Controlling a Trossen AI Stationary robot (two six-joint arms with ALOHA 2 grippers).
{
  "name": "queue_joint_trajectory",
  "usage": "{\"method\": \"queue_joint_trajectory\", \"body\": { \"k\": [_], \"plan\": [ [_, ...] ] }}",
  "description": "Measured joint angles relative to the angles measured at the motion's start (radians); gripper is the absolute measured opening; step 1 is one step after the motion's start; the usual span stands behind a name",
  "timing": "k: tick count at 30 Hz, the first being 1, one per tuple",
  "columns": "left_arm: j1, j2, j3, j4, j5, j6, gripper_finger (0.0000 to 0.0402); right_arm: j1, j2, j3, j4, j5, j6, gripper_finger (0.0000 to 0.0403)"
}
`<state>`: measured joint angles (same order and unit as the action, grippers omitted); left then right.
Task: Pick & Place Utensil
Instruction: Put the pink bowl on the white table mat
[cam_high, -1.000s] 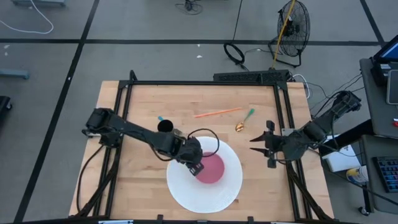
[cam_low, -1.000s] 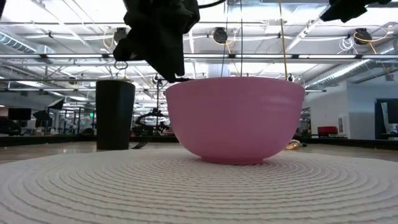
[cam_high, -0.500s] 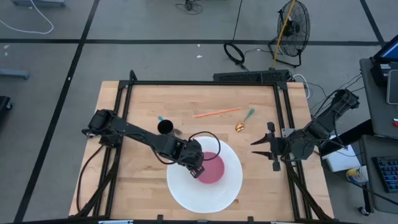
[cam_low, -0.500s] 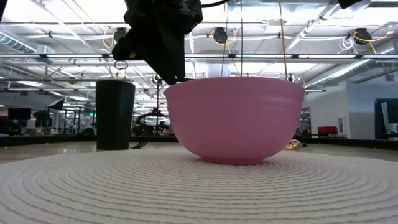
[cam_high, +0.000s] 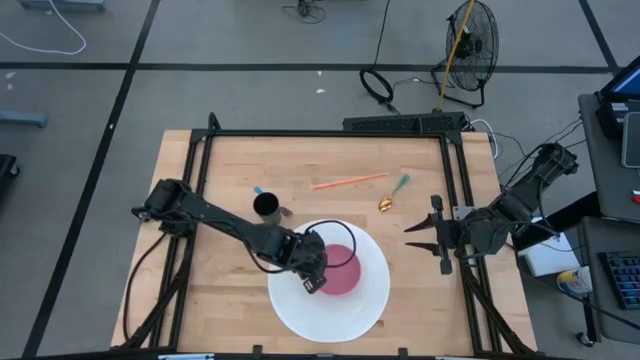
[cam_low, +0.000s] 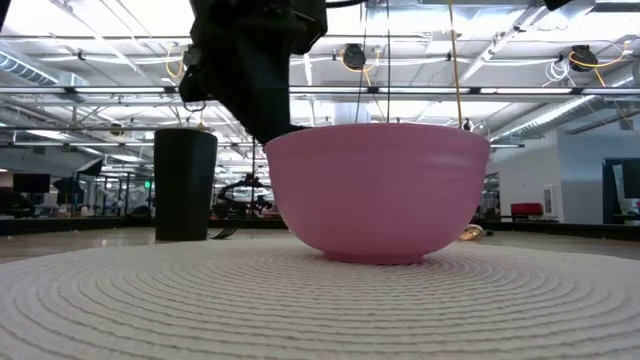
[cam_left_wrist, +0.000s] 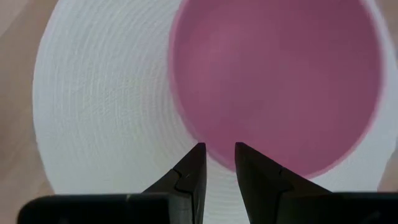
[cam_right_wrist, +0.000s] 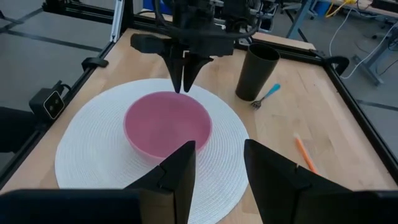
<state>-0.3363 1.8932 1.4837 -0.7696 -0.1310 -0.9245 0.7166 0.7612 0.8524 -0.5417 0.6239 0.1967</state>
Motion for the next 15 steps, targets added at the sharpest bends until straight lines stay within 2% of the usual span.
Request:
{"method": "queue_joint_trajectory", "body": {
  "k": [8,15],
  "plan": [
    [0.000,-0.001,0.000,-0.044,-0.002,0.031,0.0088,0.000,0.000,0.000,0.012,0.000,0.000,0.0130],
    [0.003,-0.001,0.000,-0.032,0.000,0.204,0.0088,0.000,0.000,0.000,0.016,0.000,0.000,0.0130]
  ]
}}
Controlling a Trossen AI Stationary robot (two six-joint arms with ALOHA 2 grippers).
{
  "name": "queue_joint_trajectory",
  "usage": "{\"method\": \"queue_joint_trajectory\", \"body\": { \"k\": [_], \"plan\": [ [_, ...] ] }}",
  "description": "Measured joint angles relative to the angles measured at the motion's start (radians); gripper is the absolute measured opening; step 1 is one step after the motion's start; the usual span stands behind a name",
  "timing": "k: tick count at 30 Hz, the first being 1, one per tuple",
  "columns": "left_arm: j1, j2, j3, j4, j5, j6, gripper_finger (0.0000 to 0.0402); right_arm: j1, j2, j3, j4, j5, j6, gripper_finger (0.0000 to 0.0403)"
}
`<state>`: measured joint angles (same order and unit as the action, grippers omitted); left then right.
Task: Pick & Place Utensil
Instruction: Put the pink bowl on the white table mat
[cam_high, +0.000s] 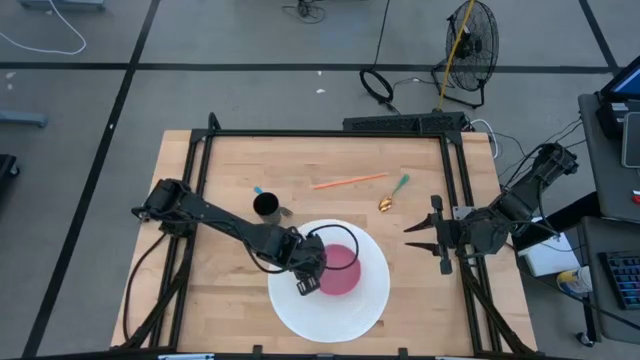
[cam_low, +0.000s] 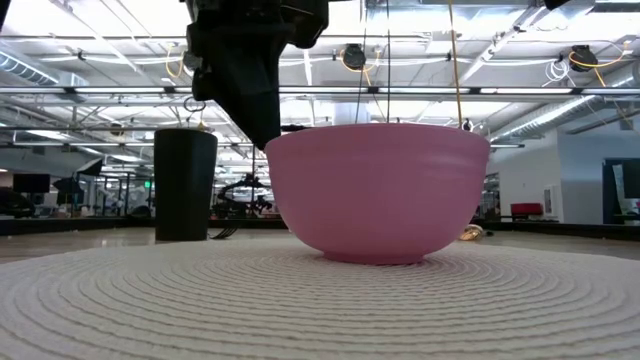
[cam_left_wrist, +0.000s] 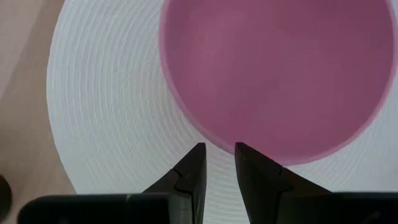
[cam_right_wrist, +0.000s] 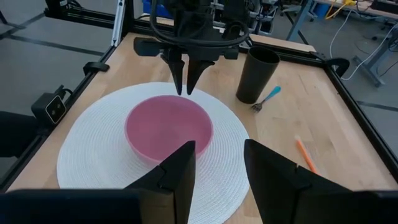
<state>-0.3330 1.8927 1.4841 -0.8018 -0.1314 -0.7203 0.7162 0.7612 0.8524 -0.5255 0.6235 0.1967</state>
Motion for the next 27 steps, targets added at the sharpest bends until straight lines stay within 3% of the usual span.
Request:
{"method": "queue_joint_trajectory", "body": {
  "k": [20,27],
  "plan": [
    [0.025,0.000,0.000,0.013,0.000,0.036,0.0088,0.000,0.000,0.000,0.021,0.000,0.000,0.0130],
    [0.039,-0.020,-0.001,0.007,-0.060,0.167,0.0088,0.000,0.000,0.000,0.022,0.000,0.000,0.0130]
  ]
}}
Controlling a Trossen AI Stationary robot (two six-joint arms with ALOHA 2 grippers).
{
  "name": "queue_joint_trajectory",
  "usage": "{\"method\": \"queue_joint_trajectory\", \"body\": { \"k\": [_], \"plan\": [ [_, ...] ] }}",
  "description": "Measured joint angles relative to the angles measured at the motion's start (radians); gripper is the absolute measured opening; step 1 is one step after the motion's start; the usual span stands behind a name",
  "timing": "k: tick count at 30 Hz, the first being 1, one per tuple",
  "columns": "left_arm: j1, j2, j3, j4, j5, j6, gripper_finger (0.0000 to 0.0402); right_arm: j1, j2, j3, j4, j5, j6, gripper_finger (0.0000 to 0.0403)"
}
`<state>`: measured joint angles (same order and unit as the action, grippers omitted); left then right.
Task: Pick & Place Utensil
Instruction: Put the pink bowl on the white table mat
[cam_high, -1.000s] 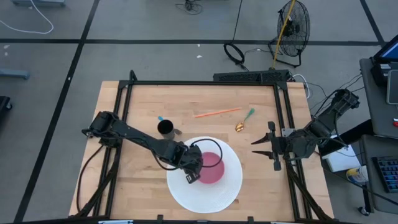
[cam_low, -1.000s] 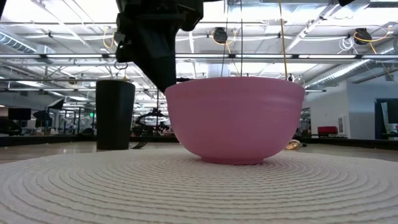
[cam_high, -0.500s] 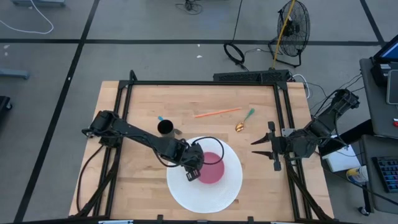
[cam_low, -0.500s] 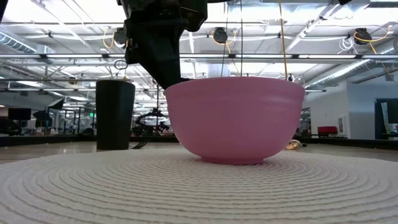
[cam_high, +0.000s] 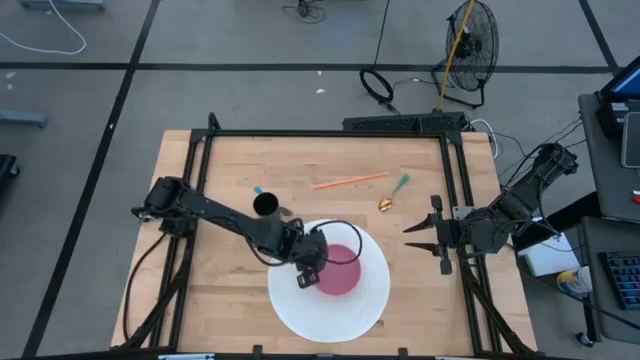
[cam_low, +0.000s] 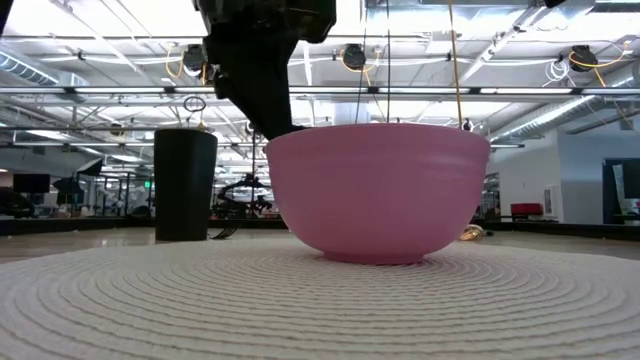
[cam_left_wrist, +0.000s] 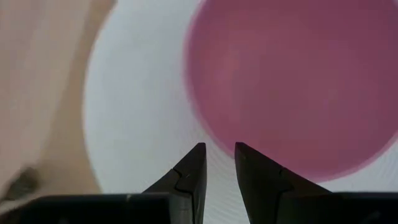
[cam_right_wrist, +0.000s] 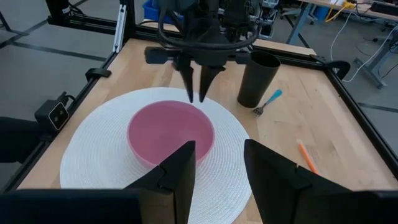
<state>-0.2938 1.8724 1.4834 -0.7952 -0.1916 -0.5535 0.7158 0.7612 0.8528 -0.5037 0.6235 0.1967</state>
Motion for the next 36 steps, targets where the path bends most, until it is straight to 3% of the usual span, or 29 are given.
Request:
{"method": "queue_joint_trajectory", "body": {
  "k": [2,6,9,18,23,26,31,36],
  "plan": [
    [0.020,-0.032,0.002,-0.003,-0.018,0.008,0.0088,0.000,0.000,0.000,0.002,0.000,0.000,0.0130],
    [0.019,-0.121,0.003,0.057,-0.147,0.000,0.0088,0.000,0.000,0.000,0.020,0.000,0.000,0.0130],
    [-0.005,-0.177,-0.006,0.148,-0.147,0.097,0.0088,0.000,0.001,0.000,0.019,0.000,0.007,0.0130],
    [-0.041,-0.255,-0.006,0.558,0.158,0.588,0.0088,0.000,0.003,0.000,0.021,0.000,0.002,0.0130],
    [-0.071,-0.252,-0.006,0.701,0.228,0.839,0.0115,0.000,0.003,0.000,0.029,0.000,0.000,0.0130],
    [-0.054,-0.254,-0.006,0.700,0.155,0.810,0.0165,0.000,0.003,0.000,0.029,0.000,0.024,0.0130],
    [-0.019,-0.253,-0.006,0.606,-0.060,0.650,0.0258,0.000,0.003,0.000,0.027,0.000,0.027,0.0130],
    [0.020,-0.252,-0.007,0.444,-0.124,0.327,0.0310,0.000,0.003,0.000,0.027,0.000,0.027,0.0130]
  ]
}}
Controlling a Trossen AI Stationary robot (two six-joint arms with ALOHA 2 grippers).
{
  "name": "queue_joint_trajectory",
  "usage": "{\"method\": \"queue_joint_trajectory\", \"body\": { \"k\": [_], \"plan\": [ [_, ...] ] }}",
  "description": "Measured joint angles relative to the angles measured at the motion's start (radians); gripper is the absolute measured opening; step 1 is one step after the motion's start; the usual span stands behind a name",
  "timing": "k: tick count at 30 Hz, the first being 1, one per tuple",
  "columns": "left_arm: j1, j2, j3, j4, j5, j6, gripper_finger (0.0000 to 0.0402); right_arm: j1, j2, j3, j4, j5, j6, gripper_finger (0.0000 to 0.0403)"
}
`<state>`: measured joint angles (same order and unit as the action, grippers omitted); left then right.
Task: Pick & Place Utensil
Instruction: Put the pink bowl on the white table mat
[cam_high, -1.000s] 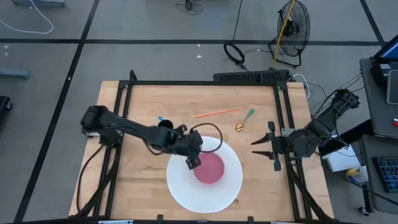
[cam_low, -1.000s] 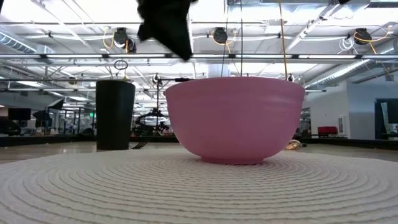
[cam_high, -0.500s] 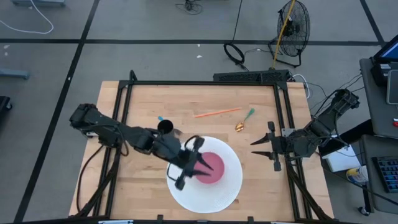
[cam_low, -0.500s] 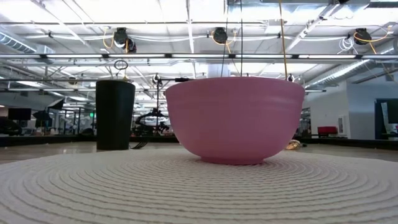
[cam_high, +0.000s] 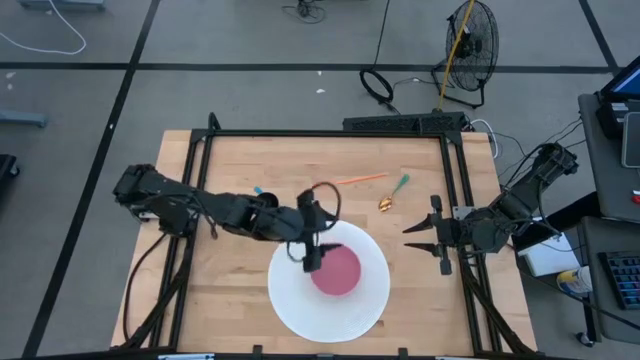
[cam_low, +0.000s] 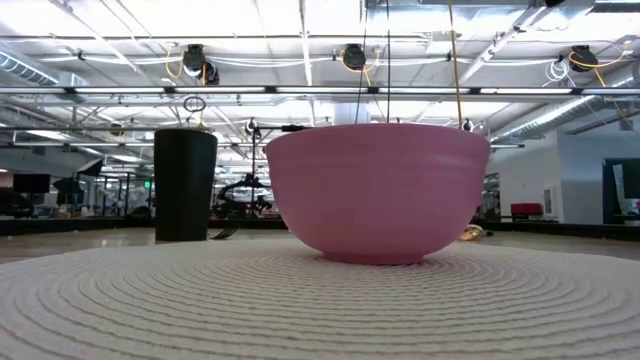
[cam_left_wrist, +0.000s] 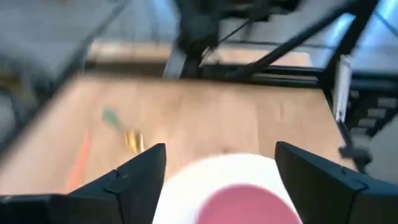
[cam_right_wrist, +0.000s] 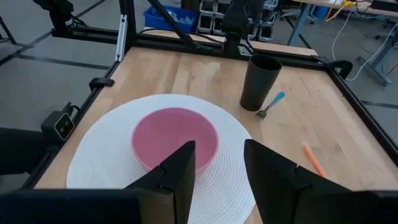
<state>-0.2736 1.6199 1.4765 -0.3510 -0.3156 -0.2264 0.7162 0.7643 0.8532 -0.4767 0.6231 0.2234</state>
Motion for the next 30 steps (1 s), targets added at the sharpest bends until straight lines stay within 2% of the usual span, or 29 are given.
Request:
{"method": "queue_joint_trajectory", "body": {
  "k": [4,7,9,14,17,23,30],
  "plan": [
    [0.031,-0.001,0.000,-0.226,0.024,-0.504,0.0312,0.000,0.000,0.000,-0.001,0.000,-0.001,0.0130],
    [0.037,0.015,0.000,-0.440,0.035,-0.716,0.0296,0.000,0.000,0.000,-0.002,0.000,-0.022,0.0130],
    [0.036,0.036,-0.001,-0.518,0.037,-0.806,0.0282,0.000,0.000,0.000,-0.002,0.000,-0.037,0.0130],
    [0.022,0.090,0.000,-0.457,0.062,-0.821,0.0246,-0.001,0.000,0.000,0.004,0.000,-0.056,0.0130],
    [0.022,0.144,0.000,-0.397,0.126,-0.791,0.0232,-0.001,0.000,0.000,0.008,0.000,-0.054,0.0130],
    [0.027,0.218,0.000,-0.400,0.218,-0.805,0.0225,-0.001,0.000,0.000,0.009,-0.001,-0.031,0.0130],
    [0.021,0.220,0.000,-0.425,0.183,-0.830,0.0230,-0.001,0.000,0.000,0.009,-0.026,-0.030,0.0130]
  ]
}}
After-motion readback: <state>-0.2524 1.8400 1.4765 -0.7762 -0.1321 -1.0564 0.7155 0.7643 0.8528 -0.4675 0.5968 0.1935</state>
